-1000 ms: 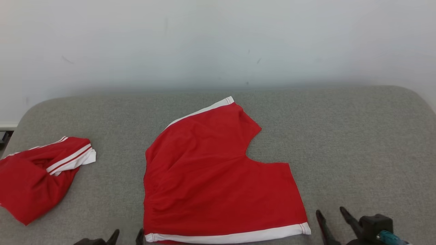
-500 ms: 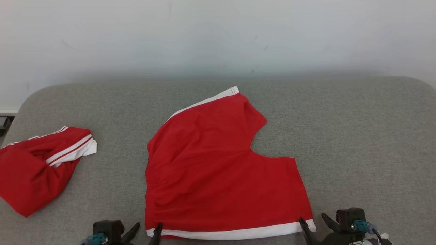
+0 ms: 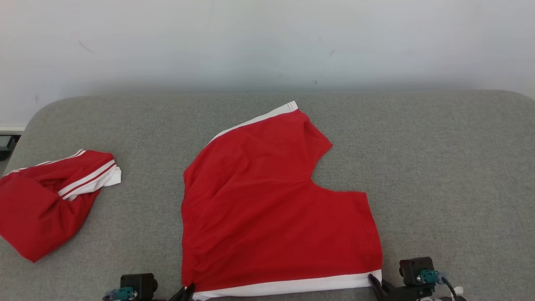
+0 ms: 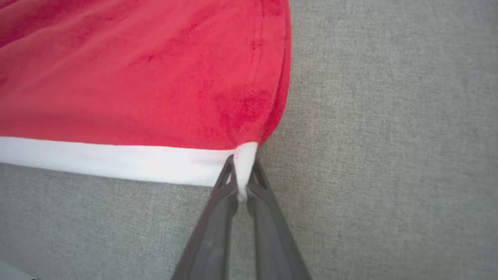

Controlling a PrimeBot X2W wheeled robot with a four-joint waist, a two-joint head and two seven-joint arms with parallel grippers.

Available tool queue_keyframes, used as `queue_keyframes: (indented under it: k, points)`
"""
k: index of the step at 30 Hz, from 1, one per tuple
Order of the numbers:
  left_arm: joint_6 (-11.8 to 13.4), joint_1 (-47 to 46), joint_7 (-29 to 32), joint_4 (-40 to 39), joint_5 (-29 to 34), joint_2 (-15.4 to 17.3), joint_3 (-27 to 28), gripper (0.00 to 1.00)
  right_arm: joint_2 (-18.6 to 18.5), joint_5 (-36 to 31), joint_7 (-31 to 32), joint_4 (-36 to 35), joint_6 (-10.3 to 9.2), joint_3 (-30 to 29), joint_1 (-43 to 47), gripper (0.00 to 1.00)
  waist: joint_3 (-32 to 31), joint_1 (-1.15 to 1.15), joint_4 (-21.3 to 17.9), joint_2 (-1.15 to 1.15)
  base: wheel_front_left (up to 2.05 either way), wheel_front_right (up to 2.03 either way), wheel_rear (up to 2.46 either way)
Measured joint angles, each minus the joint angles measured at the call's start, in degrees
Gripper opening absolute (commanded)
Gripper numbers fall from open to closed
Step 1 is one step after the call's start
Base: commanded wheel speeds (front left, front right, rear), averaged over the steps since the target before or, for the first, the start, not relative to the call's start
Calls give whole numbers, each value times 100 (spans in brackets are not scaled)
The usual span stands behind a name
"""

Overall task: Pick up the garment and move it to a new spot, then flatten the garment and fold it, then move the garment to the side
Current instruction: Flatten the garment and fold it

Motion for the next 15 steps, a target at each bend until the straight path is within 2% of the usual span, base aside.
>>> queue_keyframes:
  k: [6,15]
  points:
    - [-3,-9,-134,-56,23,36,25,0,-30,71,-135,-9,60,-146,-25,0,-37,0,16,0,0,0,0]
    - [-47,-2,-320,-630,25,175,42,0,-292,288,-346,-534,263,-467,-172,0,-104,0,99,0,0,0,0]
